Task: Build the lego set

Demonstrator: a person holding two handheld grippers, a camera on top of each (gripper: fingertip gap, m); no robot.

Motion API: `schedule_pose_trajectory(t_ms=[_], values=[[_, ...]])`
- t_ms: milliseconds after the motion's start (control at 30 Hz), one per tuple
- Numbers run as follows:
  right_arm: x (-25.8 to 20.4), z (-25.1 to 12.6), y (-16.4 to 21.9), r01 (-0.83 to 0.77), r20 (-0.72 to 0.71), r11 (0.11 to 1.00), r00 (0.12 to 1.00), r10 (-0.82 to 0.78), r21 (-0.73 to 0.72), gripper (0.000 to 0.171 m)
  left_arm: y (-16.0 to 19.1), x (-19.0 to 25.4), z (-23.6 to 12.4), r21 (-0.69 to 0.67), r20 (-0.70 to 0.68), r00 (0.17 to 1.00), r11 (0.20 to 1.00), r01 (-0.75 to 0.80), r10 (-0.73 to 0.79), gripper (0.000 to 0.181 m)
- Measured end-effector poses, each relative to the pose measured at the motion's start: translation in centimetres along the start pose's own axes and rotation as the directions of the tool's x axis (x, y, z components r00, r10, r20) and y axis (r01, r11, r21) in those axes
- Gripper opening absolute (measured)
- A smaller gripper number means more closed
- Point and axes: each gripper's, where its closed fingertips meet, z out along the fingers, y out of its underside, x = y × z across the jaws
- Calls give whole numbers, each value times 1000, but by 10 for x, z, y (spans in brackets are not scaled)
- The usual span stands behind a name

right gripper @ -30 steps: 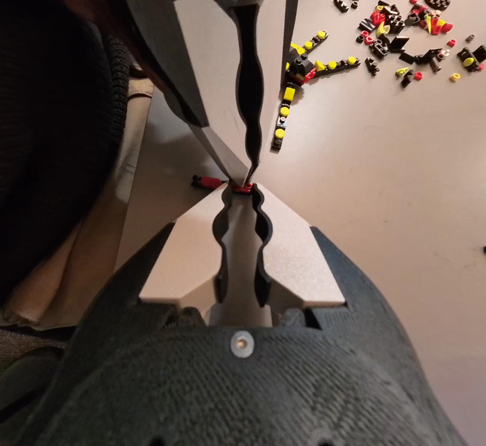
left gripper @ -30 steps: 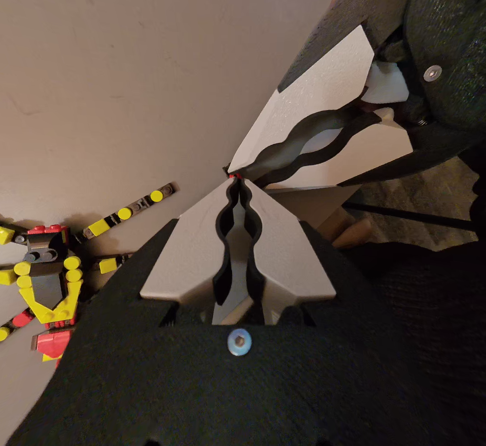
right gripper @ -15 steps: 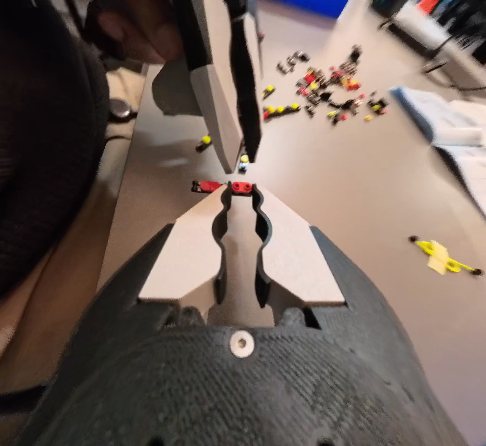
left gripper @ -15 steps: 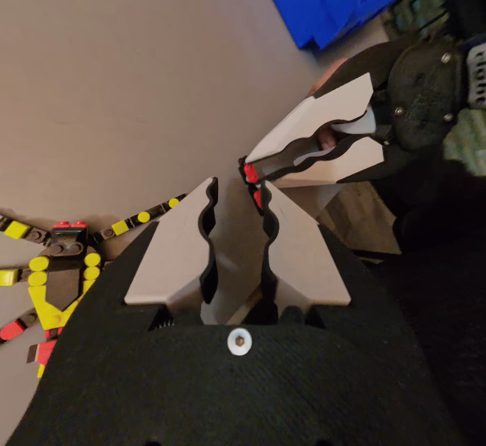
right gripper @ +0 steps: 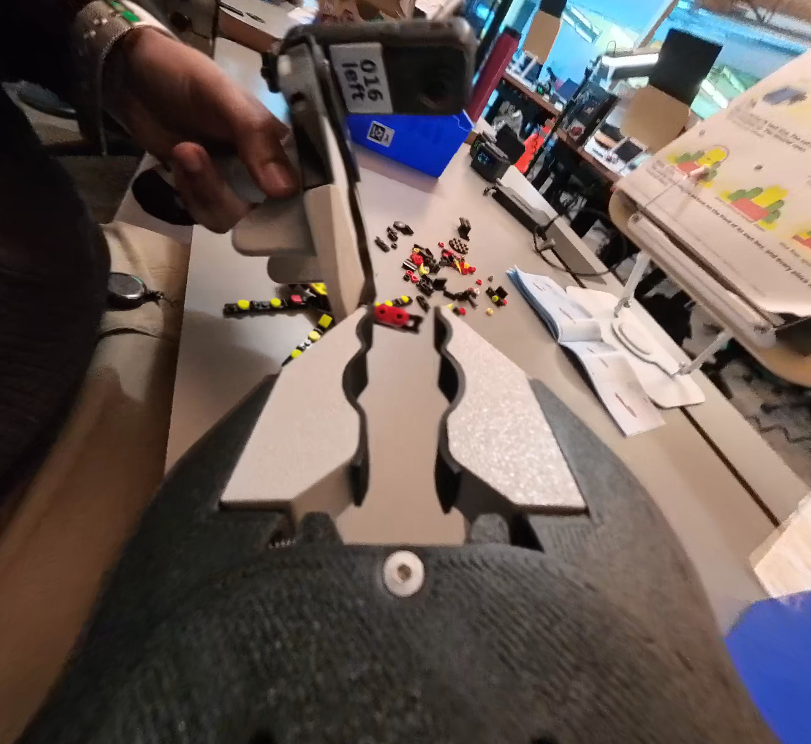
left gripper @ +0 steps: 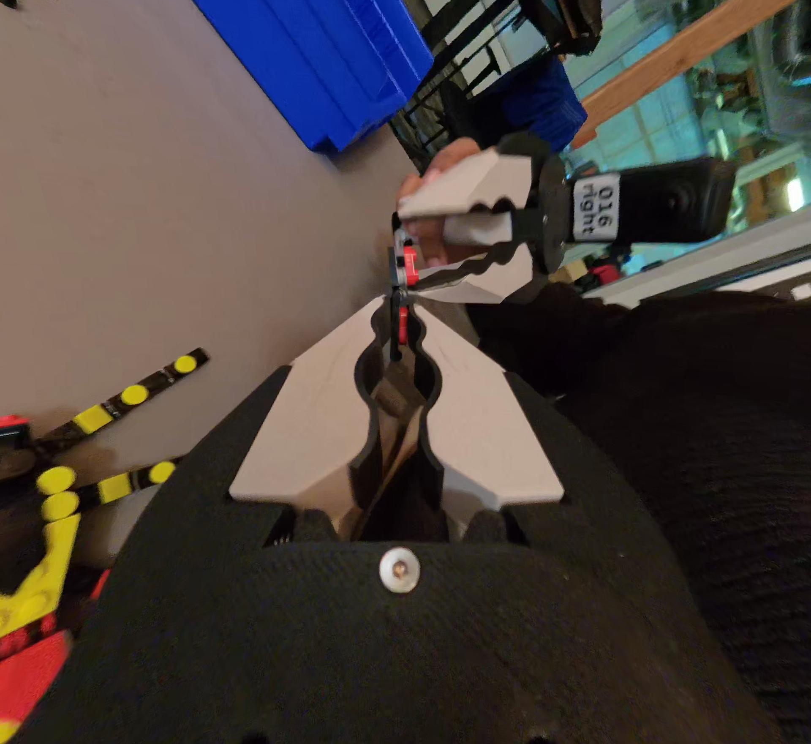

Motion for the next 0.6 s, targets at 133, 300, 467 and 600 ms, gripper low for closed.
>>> schedule_pose_trajectory(t_ms=[133,300,467,600], values=[[-1,2,-5,-164,40,986,985,166,-40,44,10,-15,-14,-58,95,976,980,-188,193,5],[-20,9,-7,-343,77,932,932,353,-116,58,25,-17,-32,-106,55,909,908,-405,412,5],[-62,25,-15,-537,187,834,813,552,-127,49,42,-12,-50,-149,-42,831,819,-554,554,5],[-71,22,-8,-491,206,853,829,519,-174,39,55,-16,-55,-200,-63,733,711,-674,677,5]])
